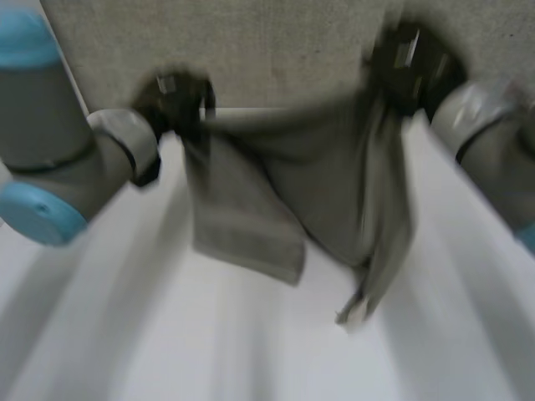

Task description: Fold the towel.

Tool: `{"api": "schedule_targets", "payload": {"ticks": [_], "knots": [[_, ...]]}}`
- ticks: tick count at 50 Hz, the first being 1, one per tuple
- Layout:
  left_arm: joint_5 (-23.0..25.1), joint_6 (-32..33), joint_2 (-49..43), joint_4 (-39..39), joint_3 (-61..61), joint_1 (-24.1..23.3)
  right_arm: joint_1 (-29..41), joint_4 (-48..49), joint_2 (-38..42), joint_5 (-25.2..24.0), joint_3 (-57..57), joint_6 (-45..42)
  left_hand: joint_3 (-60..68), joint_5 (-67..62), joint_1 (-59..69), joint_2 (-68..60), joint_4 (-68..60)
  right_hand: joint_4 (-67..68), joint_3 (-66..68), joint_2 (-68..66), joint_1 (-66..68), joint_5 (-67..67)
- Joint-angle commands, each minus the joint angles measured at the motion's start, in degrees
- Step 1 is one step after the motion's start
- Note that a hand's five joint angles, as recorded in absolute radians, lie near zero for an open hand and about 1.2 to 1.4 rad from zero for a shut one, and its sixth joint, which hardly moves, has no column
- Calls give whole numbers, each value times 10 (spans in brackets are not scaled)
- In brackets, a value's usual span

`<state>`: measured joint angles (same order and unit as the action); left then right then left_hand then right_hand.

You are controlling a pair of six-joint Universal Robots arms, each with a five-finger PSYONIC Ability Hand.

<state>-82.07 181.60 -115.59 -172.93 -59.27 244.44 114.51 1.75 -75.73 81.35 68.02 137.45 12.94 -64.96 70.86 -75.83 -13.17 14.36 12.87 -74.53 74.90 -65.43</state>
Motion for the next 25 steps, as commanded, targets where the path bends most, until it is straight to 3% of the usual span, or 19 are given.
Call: {"api": "schedule_targets", "payload": {"ticks": [1, 3, 5, 7, 8, 9, 10, 12, 13, 15, 25], "knots": [[-9, 10, 191, -127, -23, -11, 6, 199, -111, -54, 43, -5, -29, -50, 91, -42, 32, -44, -29, -55, 51, -46], [-2, 39, 222, -193, -75, -7, 6, 182, -113, -85, 75, -12, -29, -50, 91, -42, 32, -44, -29, -55, 51, -46], [7, 71, 226, -203, -93, -4, 6, 165, -109, -94, 96, -28, -29, -50, 91, -42, 32, -44, -29, -55, 51, -46], [18, 111, 223, -196, -112, 0, 5, 144, -105, -100, 115, -54, -29, -50, 91, -42, 32, -44, -29, -55, 51, -46], [31, 158, 217, -178, -143, 4, 5, 128, -95, -101, 139, -92, -29, -50, 91, -42, 32, -44, -29, -55, 51, -46], [31, 158, 217, -178, -143, 4, 5, 119, -89, -101, 165, -137, -29, -50, 91, -42, 32, -44, -29, -55, 51, -46], [42, 208, 213, -161, -192, 8, 5, 119, -89, -101, 165, -137, -29, -50, 91, -42, 32, -44, -29, -55, 51, -46], [45, 233, 204, -153, -229, 9, 2, 117, -81, -95, 231, -229, -29, -50, 91, -42, 32, -44, -29, -55, 51, -46], [46, 261, 188, -147, -269, 9, 2, 117, -81, -95, 231, -229, -29, -50, 91, -42, 32, -44, -29, -55, 51, -46], [46, 277, 170, -145, -308, 9, -17, 118, -77, -101, 301, -290, -29, -50, 91, -42, 32, -44, -29, -55, 51, -46], [36, 290, 63, -146, -422, -3, -32, 111, -14, -88, 388, -281, -29, -50, 91, -42, 32, -44, -29, -55, 51, -46]]}}
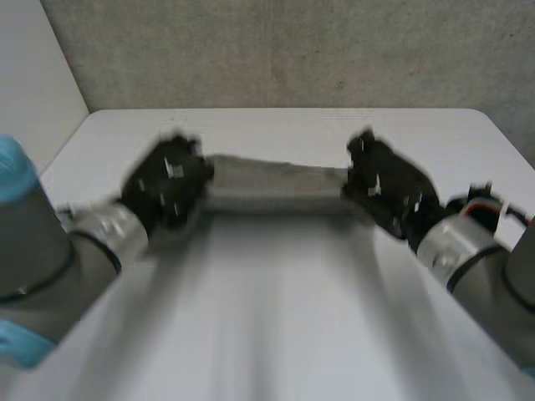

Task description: Fold the towel.

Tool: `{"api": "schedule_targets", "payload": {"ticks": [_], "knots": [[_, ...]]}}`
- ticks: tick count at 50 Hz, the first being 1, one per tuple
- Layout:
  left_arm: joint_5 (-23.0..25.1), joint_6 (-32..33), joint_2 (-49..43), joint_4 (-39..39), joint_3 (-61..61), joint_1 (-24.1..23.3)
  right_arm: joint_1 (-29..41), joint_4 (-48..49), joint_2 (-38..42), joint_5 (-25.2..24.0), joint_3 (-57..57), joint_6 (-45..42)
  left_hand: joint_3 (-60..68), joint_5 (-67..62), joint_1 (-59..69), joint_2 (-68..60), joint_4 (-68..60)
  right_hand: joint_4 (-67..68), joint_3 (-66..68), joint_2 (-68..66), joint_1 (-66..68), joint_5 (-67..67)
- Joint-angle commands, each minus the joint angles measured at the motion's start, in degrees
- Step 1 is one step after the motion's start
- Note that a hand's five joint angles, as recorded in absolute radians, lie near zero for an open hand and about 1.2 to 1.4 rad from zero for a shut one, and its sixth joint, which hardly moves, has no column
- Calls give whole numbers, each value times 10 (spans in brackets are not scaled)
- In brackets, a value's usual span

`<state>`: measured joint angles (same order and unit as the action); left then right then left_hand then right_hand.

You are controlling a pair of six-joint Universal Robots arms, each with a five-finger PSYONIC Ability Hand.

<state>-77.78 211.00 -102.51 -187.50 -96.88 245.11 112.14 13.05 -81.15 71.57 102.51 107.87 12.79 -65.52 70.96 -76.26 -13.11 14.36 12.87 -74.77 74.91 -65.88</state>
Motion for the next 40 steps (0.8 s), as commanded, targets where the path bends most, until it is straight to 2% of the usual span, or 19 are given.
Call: {"api": "schedule_targets", "payload": {"ticks": [1, 4, 11, 13, 15, 16, 18, 27, 29, 30, 31, 32, 33, 34, 38, 40], "knots": [[-13, -6, -78, 1, -47, -10, -10, -3, 43, 13, 43, 27, -28, -45, 90, -37, 31, -44, -29, -52, 51, -41], [-34, -8, -81, 0, -46, -12, -10, -2, 42, 13, 42, 44, -28, -45, 90, -37, 31, -44, -29, -52, 51, -41], [-78, -15, -60, -1, -33, -24, -13, -16, 21, 15, 22, 152, -28, -45, 90, -37, 31, -44, -29, -52, 51, -41], [-84, -16, -52, -1, -33, -26, -12, -20, 19, 15, 20, 166, -28, -6, 52, 1, 31, -44, -29, -52, 51, -41], [-87, -21, -41, 3, -34, -31, -10, -23, 19, 15, 19, 174, -28, 236, -191, 244, 31, -44, -29, -52, 51, -41], [-87, -21, -41, 3, -34, -31, -9, -26, 19, 15, 18, 178, -28, 238, -192, 245, 31, -44, -29, -52, 51, -41], [-85, -24, -38, 6, -32, -41, -9, -28, 20, 16, 18, 178, -28, 623, -577, 630, 31, -44, -29, -52, 51, -41], [-82, -25, -17, 30, -14, -44, -19, -30, 24, 16, 19, 179, -28, 636, -591, 644, 31, -44, -29, -52, 51, -41], [-81, -24, -12, 36, 5, -39, -25, -30, 24, 16, 23, 179, -28, 638, -592, 645, 31, -44, -29, 178, -179, 189], [-81, -24, -12, 36, 6, -38, -25, -30, 24, 16, 23, 179, -28, 638, -592, 645, 31, -44, -29, 179, -181, 190], [-81, -24, -9, 39, 18, -32, -27, -30, 25, 16, 27, 180, -28, 638, -592, 645, 31, -44, -29, 309, -311, 320], [-77, -23, -8, 42, 29, -22, -29, -31, 26, 16, 30, 181, -28, 638, -592, 645, 31, -44, -29, 499, -500, 510], [-77, -23, -8, 42, 29, -22, -29, -31, 26, 16, 30, 181, -28, 638, -592, 645, 31, -44, -29, 500, -502, 512], [-72, -23, -8, 44, 41, -13, -33, -35, 27, 17, 30, 182, -28, 638, -592, 645, 31, -44, -29, 648, -649, 659], [-49, -22, -15, 52, 69, 1, -51, -48, 25, 22, 30, 185, -28, 636, -591, 644, 31, -44, -29, 648, -649, 659], [-14, -23, -27, 64, 100, 13, -68, -74, 21, 21, 29, 195, -28, 630, -584, 637, 31, -44, -29, 648, -649, 659]]}}
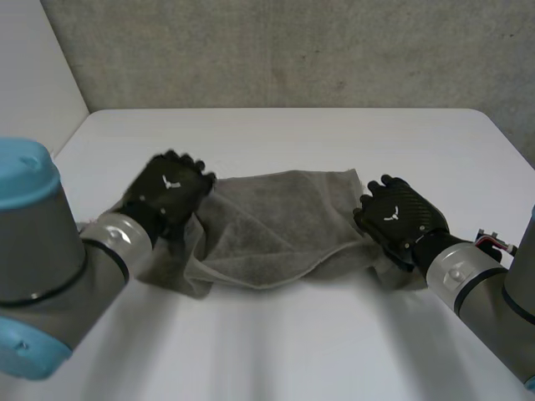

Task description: Fold the towel.

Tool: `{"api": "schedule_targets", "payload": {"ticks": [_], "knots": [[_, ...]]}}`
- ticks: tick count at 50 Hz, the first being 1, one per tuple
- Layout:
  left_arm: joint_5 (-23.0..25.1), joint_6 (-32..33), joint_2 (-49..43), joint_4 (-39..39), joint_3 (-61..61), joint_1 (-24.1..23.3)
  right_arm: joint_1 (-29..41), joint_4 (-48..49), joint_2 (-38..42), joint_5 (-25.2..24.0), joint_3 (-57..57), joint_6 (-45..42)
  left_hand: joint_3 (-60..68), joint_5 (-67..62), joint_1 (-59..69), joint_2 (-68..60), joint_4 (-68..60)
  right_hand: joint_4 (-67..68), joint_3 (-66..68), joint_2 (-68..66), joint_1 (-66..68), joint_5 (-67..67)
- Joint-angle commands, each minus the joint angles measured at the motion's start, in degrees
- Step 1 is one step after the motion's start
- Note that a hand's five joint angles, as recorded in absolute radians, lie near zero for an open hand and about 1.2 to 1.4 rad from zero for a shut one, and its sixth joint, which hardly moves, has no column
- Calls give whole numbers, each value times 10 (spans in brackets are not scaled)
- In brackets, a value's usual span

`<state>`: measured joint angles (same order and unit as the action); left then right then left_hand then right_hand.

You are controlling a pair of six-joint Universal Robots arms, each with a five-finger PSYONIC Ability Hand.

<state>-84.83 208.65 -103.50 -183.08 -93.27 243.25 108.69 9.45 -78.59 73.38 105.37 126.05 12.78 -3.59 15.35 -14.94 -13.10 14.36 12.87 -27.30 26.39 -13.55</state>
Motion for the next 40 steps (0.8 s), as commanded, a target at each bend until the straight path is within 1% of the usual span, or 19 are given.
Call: {"api": "schedule_targets", "payload": {"ticks": [1, 3, 4, 5, 6, 8, 9, 11, 12, 14, 17, 19, 25, 27, 28, 30, 31, 33, 40], "knots": [[56, 0, -17, 19, 64, 32, -33, -38, -4, 3, 0, 13, -28, 10, -28, 24, 31, -44, -29, 173, -164, 135], [93, 0, -55, 33, 95, 49, -39, -69, -5, -3, -6, 43, -28, 7, -24, 20, 31, -44, -29, 173, -164, 135], [93, 0, -56, 33, 95, 50, -39, -69, -5, -3, -6, 43, -28, 7, -24, 20, 31, -44, -29, 173, -164, 135], [109, 0, -76, 44, 111, 56, -41, -85, -6, -6, -10, 61, -28, 3, -21, 17, 31, -44, -29, 173, -164, 135], [109, 0, -76, 44, 111, 56, -45, -98, -6, -12, -11, 77, -28, 3, -21, 17, 31, -44, -29, 173, -164, 135], [137, 4, -114, 74, 143, 60, -51, -106, -7, -21, -10, 89, -28, 2, -19, 15, 31, -44, -29, 173, -164, 135], [137, 4, -115, 74, 143, 60, -51, -106, -7, -21, -10, 89, -28, 2, -19, 15, 31, -44, -29, 173, -164, 135], [163, 4, -157, 105, 178, 64, -61, -115, -8, -44, -8, 99, -28, -18, 1, -5, 31, -44, -29, 173, -164, 135], [164, 4, -157, 105, 179, 64, -61, -115, -8, -44, -8, 99, -28, -18, 1, -5, 31, -44, -29, 173, -164, 135], [192, 5, -193, 129, 204, 80, -71, -116, -9, -63, -3, 101, -28, -35, 18, -22, 31, -44, -29, 173, -164, 135], [205, 6, -206, 138, 214, 91, -73, -116, -8, -68, -2, 102, -28, -44, 26, -30, 31, -44, -29, 173, -164, 135], [226, 10, -230, 147, 230, 105, -77, -116, -7, -70, 1, 102, -28, -45, 28, -32, 31, -44, -29, 173, -164, 135], [234, 28, -252, 149, 247, 109, -75, -116, -5, -71, 1, 101, -28, -50, 33, -37, 31, -44, -29, 173, -164, 135], [234, 60, -262, 152, 249, 113, -75, -116, -5, -72, 2, 102, -28, -65, 48, -52, 31, -44, -29, 173, -164, 135], [234, 60, -262, 152, 249, 113, -75, -116, -5, -72, 2, 102, -28, -66, 48, -52, 31, -44, -29, 173, -164, 135], [234, 95, -270, 163, 251, 115, -75, -116, -5, -72, 2, 102, -28, -69, 51, -55, 31, -44, -29, 173, -164, 135], [234, 95, -270, 164, 251, 115, -75, -116, -5, -72, 2, 102, -28, -69, 51, -55, 31, -44, -29, 173, -164, 135], [235, 126, -278, 185, 252, 115, -75, -116, -5, -71, 2, 102, -28, -69, 51, -55, 31, -44, -29, 173, -164, 135], [251, 153, -289, 209, 259, 115, -76, -116, -5, -72, 5, 102, -28, -84, 66, -70, 31, -44, -29, 173, -164, 135]]}}
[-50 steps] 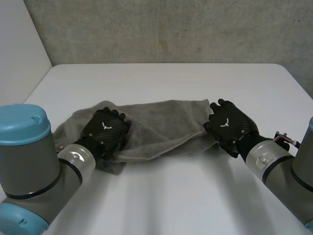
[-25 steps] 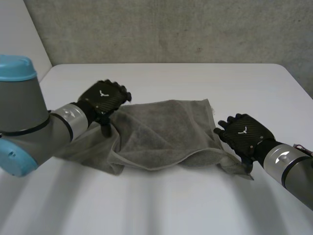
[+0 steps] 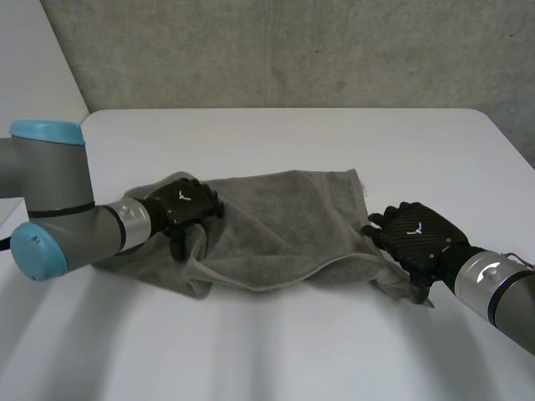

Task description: Fold the towel.

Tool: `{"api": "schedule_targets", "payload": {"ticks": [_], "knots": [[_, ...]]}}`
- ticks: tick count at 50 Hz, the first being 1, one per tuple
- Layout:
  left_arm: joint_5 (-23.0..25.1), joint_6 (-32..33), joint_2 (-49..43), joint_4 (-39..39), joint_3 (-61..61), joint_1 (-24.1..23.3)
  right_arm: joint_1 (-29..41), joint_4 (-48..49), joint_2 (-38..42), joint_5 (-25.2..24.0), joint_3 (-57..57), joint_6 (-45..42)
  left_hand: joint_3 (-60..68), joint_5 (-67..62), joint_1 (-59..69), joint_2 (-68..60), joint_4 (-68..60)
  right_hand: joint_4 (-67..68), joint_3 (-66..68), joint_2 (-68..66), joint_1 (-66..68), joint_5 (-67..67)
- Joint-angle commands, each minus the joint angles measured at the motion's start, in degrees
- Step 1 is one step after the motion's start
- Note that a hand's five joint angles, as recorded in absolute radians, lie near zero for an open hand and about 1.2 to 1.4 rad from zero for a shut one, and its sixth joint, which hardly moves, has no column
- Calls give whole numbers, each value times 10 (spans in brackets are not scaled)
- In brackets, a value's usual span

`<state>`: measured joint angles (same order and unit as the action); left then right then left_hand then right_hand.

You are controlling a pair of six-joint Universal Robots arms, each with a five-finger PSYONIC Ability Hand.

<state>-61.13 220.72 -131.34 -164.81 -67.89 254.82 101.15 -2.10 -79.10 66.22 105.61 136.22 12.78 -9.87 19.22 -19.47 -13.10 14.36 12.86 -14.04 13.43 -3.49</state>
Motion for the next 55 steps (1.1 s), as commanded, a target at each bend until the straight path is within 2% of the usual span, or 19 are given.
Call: {"api": "schedule_targets", "payload": {"ticks": [1, 7, 9, 10, 11, 12, 13, 14, 15, 17, 18, 19, 20, 31, 34, 38, 45, 49, 55], "knots": [[17, 33, -13, 30, 5, 0, -2, 0, 0, -1, 3, 0, -28, -35, 41, -38, 31, -44, -29, 40, -34, 35], [19, 33, -15, 42, 5, 0, -1, 1, 2, -1, 7, 4, -28, -89, 95, -92, 31, -44, -29, 40, -34, 35], [23, 31, -14, 47, 5, 1, 3, 1, 8, -4, 11, 13, -28, -175, 182, -179, 31, -44, -29, 40, -34, 35], [23, 31, -14, 47, 5, 1, 3, 1, 8, -4, 11, 13, -28, -176, 182, -180, 31, -44, -29, 40, -34, 35], [29, 31, -11, 48, 3, 1, 5, 2, 12, -5, 14, 19, -28, -241, 247, -245, 31, -44, -29, 40, -34, 35], [29, 30, -11, 48, 3, 1, 6, 1, 17, -6, 14, 24, -28, -242, 248, -246, 31, -44, -29, 24, -17, 18], [33, 30, -7, 48, 2, 3, 6, 1, 18, -6, 14, 24, -28, -323, 330, -327, 31, -44, -29, 23, -17, 17], [37, 28, -5, 49, 0, 5, 7, 1, 23, -6, 14, 25, -28, -407, 414, -411, 31, -44, -29, -115, 122, -121], [37, 28, -5, 49, 0, 5, 7, 1, 23, -6, 14, 25, -28, -408, 415, -412, 31, -44, -29, -117, 123, -122], [40, 25, 2, 50, -5, 4, 14, 1, 27, -6, 11, 26, -28, -544, 550, -548, 31, -44, -29, -500, 506, -506], [40, 25, 2, 50, -5, 4, 14, 1, 27, -6, 11, 26, -28, -544, 551, -548, 31, -44, -29, -502, 508, -508], [40, 23, 9, 52, -8, 4, 18, 1, 27, -6, 10, 26, -28, -601, 607, -605, 31, -44, -29, -635, 641, -641], [40, 23, 9, 52, -8, 4, 19, 0, 26, -4, 8, 27, -28, -601, 608, -605, 31, -44, -29, -659, 665, -665], [40, 7, 88, 73, -74, 25, 9, -6, -7, 5, -6, 48, -28, -601, 608, -605, 31, -44, -29, -660, 666, -665], [33, -20, 123, 73, -104, 32, -3, -13, -17, 6, -11, 54, -28, -601, 608, -605, 31, -44, -29, -660, 666, -665], [32, -88, 193, 71, -156, 50, -16, -37, -30, 6, -16, 51, -28, -601, 608, -605, 31, -44, -29, -660, 666, -665], [29, -178, 297, 69, -239, 54, -15, -84, -62, 5, -22, 41, -28, -601, 608, -605, 31, -44, -29, -660, 666, -665], [1, -215, 361, 69, -304, 56, -16, -142, -93, 0, -23, -7, -28, -601, 608, -605, 31, -44, -29, -660, 666, -665], [-51, -222, 414, 56, -343, 65, -20, -167, -137, 3, -34, -77, -28, -601, 608, -605, 31, -44, -29, -660, 666, -665]]}}
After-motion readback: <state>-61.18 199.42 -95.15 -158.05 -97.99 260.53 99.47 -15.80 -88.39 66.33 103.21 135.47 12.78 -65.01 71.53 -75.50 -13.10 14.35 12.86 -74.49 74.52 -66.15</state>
